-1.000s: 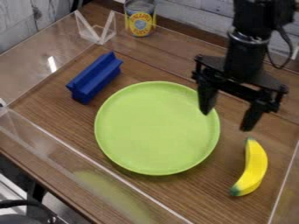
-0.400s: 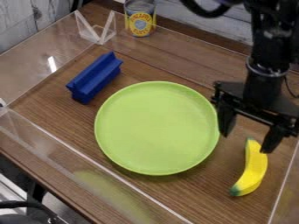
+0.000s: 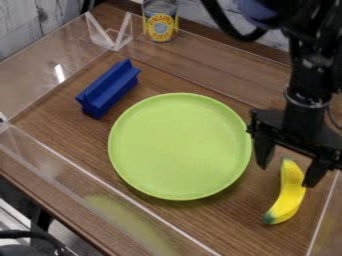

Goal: Put the banana in the green plate

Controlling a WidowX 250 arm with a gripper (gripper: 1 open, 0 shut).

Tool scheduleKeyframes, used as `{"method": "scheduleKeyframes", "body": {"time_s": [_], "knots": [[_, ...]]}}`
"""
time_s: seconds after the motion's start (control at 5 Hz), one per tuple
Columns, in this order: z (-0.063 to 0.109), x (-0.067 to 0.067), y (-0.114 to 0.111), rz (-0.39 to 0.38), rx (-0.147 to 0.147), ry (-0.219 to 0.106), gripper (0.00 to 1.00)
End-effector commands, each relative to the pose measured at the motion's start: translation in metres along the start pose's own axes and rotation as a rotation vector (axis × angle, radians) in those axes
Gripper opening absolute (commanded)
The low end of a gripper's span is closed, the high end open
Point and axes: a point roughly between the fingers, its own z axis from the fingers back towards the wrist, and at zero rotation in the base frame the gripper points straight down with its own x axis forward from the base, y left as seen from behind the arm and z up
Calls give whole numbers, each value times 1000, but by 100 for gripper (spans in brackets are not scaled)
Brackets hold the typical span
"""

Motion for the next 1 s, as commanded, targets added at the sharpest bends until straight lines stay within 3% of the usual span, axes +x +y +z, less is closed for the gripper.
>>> {"method": "scheduleKeyframes", "body": {"time_s": [0.0, 0.8], "knots": [[2, 4, -8, -10, -21, -57, 100], [10, -2, -14, -24, -35, -118, 100]]}}
